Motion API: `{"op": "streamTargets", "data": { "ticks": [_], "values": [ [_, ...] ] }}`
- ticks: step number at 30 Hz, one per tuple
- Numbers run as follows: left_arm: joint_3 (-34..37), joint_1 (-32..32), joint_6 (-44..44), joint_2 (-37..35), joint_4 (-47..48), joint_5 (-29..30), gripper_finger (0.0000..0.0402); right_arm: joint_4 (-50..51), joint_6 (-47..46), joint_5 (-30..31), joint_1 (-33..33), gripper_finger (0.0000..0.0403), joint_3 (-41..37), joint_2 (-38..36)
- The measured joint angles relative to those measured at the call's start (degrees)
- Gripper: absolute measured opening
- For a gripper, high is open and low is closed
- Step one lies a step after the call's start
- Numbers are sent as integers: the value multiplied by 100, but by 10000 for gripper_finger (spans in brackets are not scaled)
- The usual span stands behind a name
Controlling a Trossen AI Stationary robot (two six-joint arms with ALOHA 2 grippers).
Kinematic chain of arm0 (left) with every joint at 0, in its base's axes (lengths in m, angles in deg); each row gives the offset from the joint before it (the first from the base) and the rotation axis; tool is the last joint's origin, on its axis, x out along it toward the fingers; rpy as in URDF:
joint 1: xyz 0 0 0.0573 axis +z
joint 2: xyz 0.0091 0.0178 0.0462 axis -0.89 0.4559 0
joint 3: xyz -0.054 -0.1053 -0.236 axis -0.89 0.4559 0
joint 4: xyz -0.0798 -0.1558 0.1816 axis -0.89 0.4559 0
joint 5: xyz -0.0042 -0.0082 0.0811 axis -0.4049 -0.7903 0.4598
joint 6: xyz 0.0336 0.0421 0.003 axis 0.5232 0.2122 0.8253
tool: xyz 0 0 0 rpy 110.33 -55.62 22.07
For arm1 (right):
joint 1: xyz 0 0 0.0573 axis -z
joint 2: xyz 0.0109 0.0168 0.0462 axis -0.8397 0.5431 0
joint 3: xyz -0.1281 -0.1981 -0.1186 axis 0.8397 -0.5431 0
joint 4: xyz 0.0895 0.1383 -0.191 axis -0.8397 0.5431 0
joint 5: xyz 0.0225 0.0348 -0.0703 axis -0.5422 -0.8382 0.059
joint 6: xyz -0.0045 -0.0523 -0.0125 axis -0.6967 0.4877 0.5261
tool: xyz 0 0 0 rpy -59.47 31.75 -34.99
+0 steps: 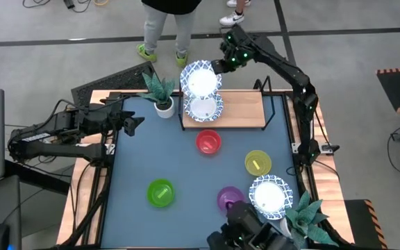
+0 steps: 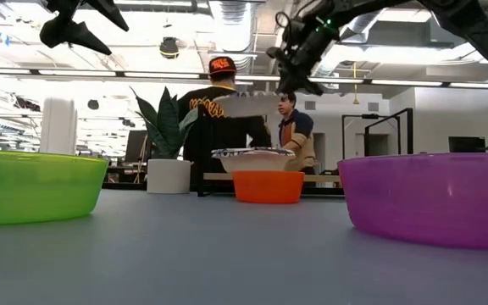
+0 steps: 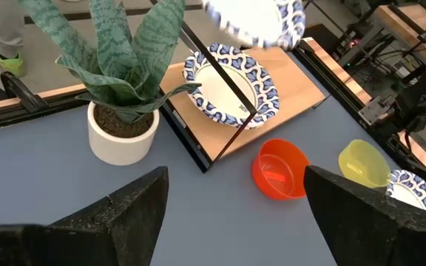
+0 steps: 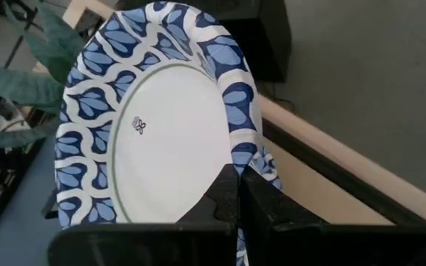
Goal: Place and stack bowls onto a shelf
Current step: Stack the white patterned bowl on top of the white patterned bowl on the shelf
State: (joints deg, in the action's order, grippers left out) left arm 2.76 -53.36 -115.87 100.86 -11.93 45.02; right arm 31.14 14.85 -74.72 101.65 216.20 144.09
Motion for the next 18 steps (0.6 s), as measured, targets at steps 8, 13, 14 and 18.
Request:
{"op": "streamTargets", "data": {
  "ticks": [8,13,14,18],
  "values": [
    [0,0,-30,0,-1,3,300,-722,104,-219,-69,22,-1067,-8],
    [0,0,-133,0,0,2,300,-1181,150,-324,15,22,-1782,-208],
    [0,0,-161,0,-1,2,300,-1309,153,-332,35,22,-1941,-262],
    [0,0,-175,0,-1,24,300,-1952,59,-423,70,22,-2694,-638]
  ]
}}
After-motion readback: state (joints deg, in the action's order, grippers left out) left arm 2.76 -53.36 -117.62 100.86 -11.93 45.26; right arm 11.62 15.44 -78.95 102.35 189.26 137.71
